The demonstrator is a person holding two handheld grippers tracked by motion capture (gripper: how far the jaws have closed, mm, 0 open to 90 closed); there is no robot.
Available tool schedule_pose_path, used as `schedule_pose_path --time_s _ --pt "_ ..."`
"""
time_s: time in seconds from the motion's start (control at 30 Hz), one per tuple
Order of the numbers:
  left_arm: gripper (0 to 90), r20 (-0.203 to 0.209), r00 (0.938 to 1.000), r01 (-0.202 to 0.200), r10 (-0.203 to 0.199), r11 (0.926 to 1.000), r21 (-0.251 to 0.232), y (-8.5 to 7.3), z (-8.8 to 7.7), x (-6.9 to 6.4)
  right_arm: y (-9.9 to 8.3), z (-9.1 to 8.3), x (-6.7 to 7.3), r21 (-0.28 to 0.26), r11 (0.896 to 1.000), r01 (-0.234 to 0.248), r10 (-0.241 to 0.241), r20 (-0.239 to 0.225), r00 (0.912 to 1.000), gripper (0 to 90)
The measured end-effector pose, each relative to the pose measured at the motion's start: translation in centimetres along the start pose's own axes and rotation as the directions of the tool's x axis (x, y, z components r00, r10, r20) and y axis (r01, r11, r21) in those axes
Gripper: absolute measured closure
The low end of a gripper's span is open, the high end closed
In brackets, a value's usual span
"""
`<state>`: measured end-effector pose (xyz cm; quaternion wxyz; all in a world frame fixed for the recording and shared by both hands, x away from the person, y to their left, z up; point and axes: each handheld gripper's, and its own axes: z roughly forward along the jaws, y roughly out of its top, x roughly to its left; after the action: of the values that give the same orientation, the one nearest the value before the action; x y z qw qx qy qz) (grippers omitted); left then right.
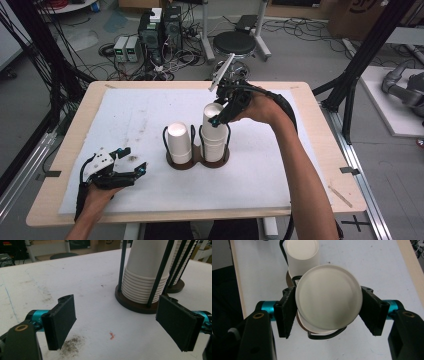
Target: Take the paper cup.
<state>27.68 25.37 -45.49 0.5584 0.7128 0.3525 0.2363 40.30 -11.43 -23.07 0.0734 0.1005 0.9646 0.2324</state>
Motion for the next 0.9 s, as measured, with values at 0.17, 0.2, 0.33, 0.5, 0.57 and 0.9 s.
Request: schedule_pose_path --time_s 0.17,0.2,0.33,0.5,0.57,0.9 --pt "16.2 0.001 1.0 -0.002 0.002 1.0 0.001 0.0 0.0 0.0 0.1 -0.7 0.0 -0.028 1.0 0.004 -0.004 0.011 0.9999 35.9" --pt "16.2 0.001 1.0 -0.002 0.002 1.0 0.002 0.0 0.0 0.0 0.1 -0.8 0.0 -0.026 1.0 0.004 -0.004 0.011 0.9999 35.9" --pt "16.2 0.001 1.0 -0.001 0.001 1.0 0.003 0.0 0.0 0.0 0.2 -1.2 0.0 -0.037 0.999 0.005 -0.005 0.014 0.9999 35.9" --pt "16.2 0.001 1.0 -0.003 0.003 1.0 0.002 0.0 0.0 0.0 0.4 -1.8 0.2 -0.045 0.999 0.012 -0.011 0.015 0.9998 35.9" --pt "16.2 0.0 1.0 -0.003 0.003 1.0 0.001 0.0 0.0 0.0 0.5 -2.2 0.2 -0.047 0.999 0.016 -0.015 0.024 0.9996 35.9" --pt "16.2 0.0 1.0 -0.004 0.004 1.0 0.0 0.0 0.1 -0.1 0.9 -4.2 0.3 -0.075 0.997 0.022 -0.018 0.051 0.9986 35.9"
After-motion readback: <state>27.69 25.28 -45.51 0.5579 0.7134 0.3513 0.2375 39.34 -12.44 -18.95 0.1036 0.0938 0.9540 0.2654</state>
